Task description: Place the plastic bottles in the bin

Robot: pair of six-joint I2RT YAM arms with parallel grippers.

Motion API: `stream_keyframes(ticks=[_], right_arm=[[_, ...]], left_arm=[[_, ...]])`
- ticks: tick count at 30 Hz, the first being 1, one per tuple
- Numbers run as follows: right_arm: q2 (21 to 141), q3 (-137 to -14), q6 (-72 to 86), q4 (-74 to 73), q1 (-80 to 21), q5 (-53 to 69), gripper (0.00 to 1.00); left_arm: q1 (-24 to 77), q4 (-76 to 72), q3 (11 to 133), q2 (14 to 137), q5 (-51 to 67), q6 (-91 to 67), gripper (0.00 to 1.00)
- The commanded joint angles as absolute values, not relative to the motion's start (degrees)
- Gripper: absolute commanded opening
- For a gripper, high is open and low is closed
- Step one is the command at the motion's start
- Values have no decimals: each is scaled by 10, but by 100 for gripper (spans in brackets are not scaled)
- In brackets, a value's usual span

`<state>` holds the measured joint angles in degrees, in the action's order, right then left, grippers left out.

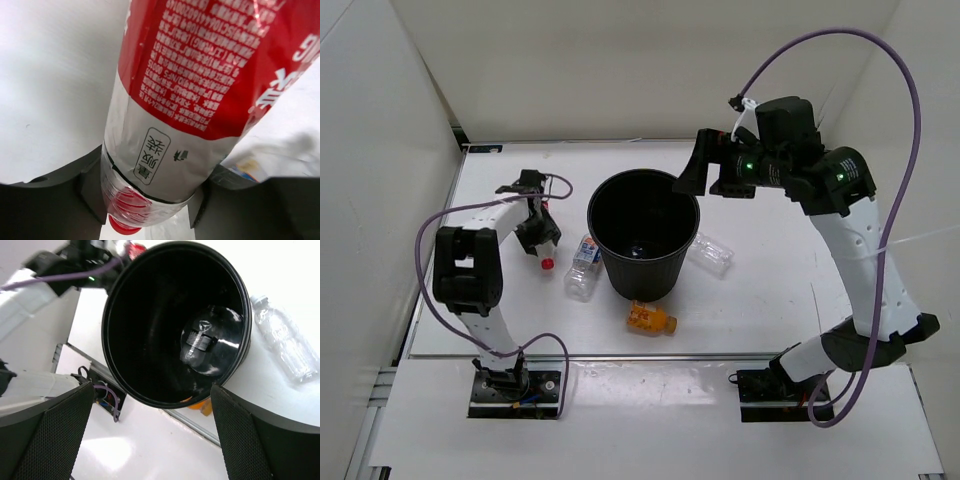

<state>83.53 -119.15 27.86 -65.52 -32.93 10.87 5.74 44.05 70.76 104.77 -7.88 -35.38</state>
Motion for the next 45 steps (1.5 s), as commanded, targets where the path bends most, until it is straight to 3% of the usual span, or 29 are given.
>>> stream_keyframes(ticks=[1, 5, 10, 15, 21, 24, 26, 35, 37, 41, 45], right_arm=[[825, -1196, 262, -662, -330, 110, 100], [825, -1173, 267, -662, -330, 84, 100], [820, -1104, 305, -637, -281, 65, 100], [807, -1047, 317, -574, -215, 77, 100], [842, -1033, 318, -537, -165, 83, 100], [848, -979, 295, -484, -160, 103, 100], [886, -974, 281, -477, -160, 84, 100], [1005, -951, 234, -457, -160, 12, 98], [1041, -951, 213, -457, -160, 19, 98], [1097, -951, 174, -436, -160, 109, 86], [1121, -943, 162, -417, -160, 160, 92]], left_arm=[[50, 485, 770, 967, -108, -400, 52], [92, 537, 854, 843, -120, -445, 52], [159, 369, 849, 680, -58, -438, 60], [254, 347, 889, 713, 63, -360, 62], [400, 347, 869, 732, 60, -302, 69], [459, 366, 869, 744, 19, -272, 78], [476, 402, 897, 750, -49, -265, 100], [471, 472, 1034, 725, -284, -236, 100], [449, 472, 992, 691, -339, -249, 100], [395, 517, 931, 657, -333, -280, 100], [344, 569, 866, 619, -309, -327, 100]])
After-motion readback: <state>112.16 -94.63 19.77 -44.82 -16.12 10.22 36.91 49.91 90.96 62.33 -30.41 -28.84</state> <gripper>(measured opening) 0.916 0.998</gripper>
